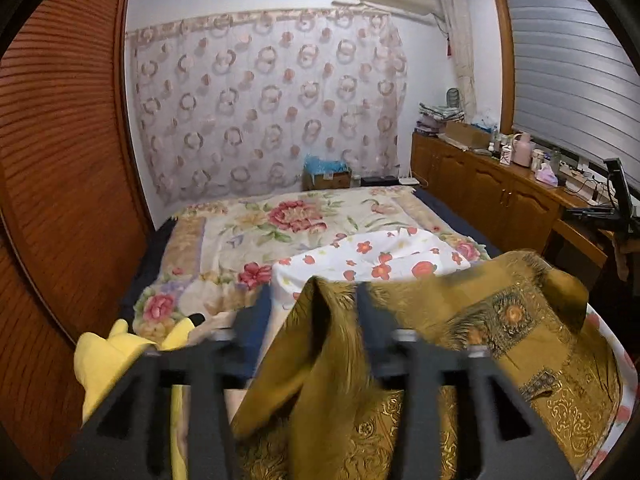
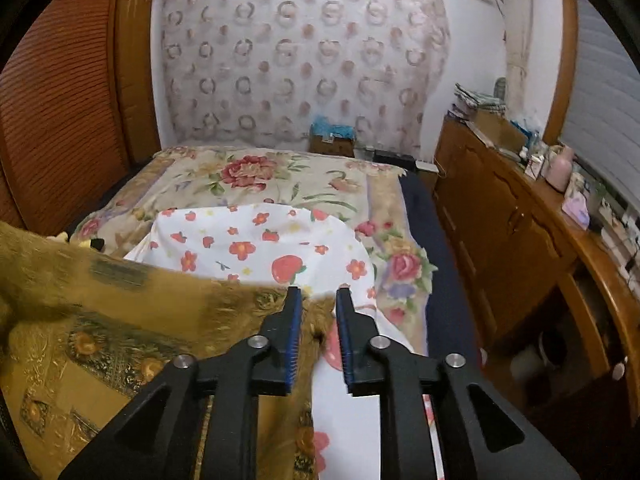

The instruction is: Fold small clothes

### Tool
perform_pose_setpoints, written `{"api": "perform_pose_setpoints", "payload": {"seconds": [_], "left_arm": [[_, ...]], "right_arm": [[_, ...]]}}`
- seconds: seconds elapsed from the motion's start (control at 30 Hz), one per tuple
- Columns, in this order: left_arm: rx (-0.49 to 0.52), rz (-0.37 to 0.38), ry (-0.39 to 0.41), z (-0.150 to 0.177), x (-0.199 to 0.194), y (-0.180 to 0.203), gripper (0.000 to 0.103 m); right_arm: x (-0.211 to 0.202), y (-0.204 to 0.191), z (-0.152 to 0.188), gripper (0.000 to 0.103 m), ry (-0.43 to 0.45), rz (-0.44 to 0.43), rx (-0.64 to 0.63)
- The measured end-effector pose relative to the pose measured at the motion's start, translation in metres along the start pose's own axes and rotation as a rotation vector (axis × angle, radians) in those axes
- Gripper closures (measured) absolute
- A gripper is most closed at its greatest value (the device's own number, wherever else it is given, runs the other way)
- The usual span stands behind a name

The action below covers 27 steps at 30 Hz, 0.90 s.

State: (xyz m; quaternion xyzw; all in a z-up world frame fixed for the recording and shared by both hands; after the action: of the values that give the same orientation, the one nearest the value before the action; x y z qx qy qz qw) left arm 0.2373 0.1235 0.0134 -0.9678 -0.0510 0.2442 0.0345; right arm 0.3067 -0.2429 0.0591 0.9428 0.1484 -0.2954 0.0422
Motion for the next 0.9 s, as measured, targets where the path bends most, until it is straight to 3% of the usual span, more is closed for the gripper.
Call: {"api": "perform_pose_setpoints", "payload": {"seconds": [0.1, 0.13, 0.23, 0.37, 0.53, 0.63, 0.9], "left_arm": [[0.032, 0.021, -0.007, 0.009, -0.011, 0.005, 0.028], [0.038, 0.021, -0.007, 0.012, -0.014, 0.005, 0.025], [0.038, 0.034, -0.016, 0.029, -0.023, 0.008, 0.025], [0.036, 0.022, -0.058, 0.056, -0.028, 0.009, 0.025], [0.031, 0.026, -0.112, 0.084, -0.030, 0.011, 0.025], [0.032, 0.004, -0.141, 0.096, -0.027, 0.007, 0.025], [-0.006, -0.040, -0.184, 0.119, -0.021, -0.013, 0.025]], "right_arm": [[-0.011, -0.006, 0.005, 0.070, 0.012, -0.012, -0.008], [-0.013, -0.008, 0.009, 0.064, 0.015, -0.026, -0.006], [-0.016, -0.016, 0.026, 0.054, 0.015, -0.067, -0.006], [-0.007, -0.013, 0.066, 0.053, -0.038, -0.127, 0.017], [0.008, -0.027, 0.094, 0.051, -0.087, -0.163, 0.010], [0.021, -0.024, 0.096, 0.044, -0.110, -0.137, -0.016], [0.023, -0.020, 0.091, 0.041, -0.168, -0.067, -0.038]]}}
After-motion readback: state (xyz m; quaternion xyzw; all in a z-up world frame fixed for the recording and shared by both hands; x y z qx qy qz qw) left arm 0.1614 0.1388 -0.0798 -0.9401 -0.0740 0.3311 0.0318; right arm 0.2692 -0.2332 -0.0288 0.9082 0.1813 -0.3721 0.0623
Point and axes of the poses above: each gripper's, at about its wrist camera, not at the fingertips, and x roughly the way its jaws point, y to its right, z to its underside, the point moved 3 cm from there along x, roughly the way its jaws point, and after that the axes turned 9 degrees about -z, right-handed, at the moved point
